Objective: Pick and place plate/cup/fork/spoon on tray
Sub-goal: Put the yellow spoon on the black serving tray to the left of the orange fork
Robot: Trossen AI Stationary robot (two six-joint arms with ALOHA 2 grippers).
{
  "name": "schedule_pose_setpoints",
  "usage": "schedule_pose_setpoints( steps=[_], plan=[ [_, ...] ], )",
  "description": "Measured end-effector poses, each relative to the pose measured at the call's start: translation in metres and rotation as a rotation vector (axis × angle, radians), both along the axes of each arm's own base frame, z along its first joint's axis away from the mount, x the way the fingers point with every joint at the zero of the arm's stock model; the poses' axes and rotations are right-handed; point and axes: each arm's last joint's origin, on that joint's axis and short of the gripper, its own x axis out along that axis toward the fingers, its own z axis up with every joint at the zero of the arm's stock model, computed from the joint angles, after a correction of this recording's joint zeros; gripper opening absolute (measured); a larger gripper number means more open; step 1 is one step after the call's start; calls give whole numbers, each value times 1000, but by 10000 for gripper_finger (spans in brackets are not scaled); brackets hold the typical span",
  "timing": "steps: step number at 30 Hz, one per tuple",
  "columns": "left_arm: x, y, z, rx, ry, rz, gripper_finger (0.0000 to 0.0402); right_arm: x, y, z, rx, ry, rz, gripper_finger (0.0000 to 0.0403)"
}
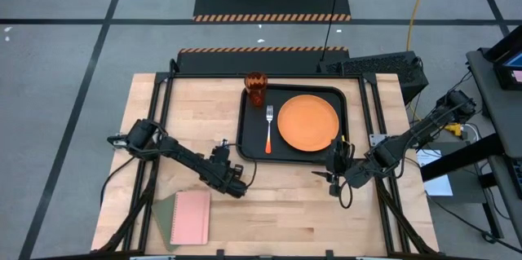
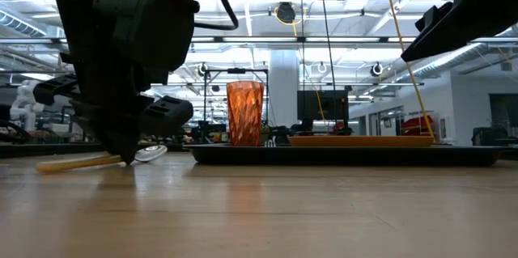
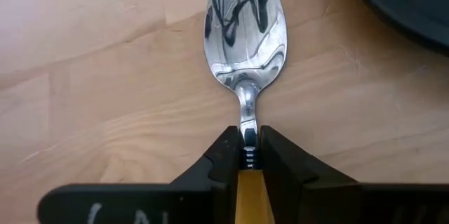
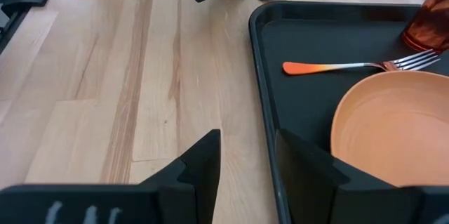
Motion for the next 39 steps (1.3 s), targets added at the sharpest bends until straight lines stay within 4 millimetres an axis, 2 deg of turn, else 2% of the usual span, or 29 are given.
schedule_pose_setpoints(
  steps=[6, 17, 29, 34, 39],
  plan=[
    [-2, 1, 14, -10, -28, -9, 47, 0, 0, 0, -1, 2, 0, 130],
    [-3, 5, 24, 23, -52, -33, 44, 0, 0, 0, 15, -1, -11, 130],
    [10, 9, 47, 53, -255, -88, 43, 0, 0, 0, -4, 2, 2, 130],
    [19, 18, 57, 71, -333, -119, 43, 0, 0, 0, -9, 5, 4, 130],
    [31, 36, 63, 83, -379, -136, 42, -1, 0, 0, -21, 10, 11, 130]
  ],
)
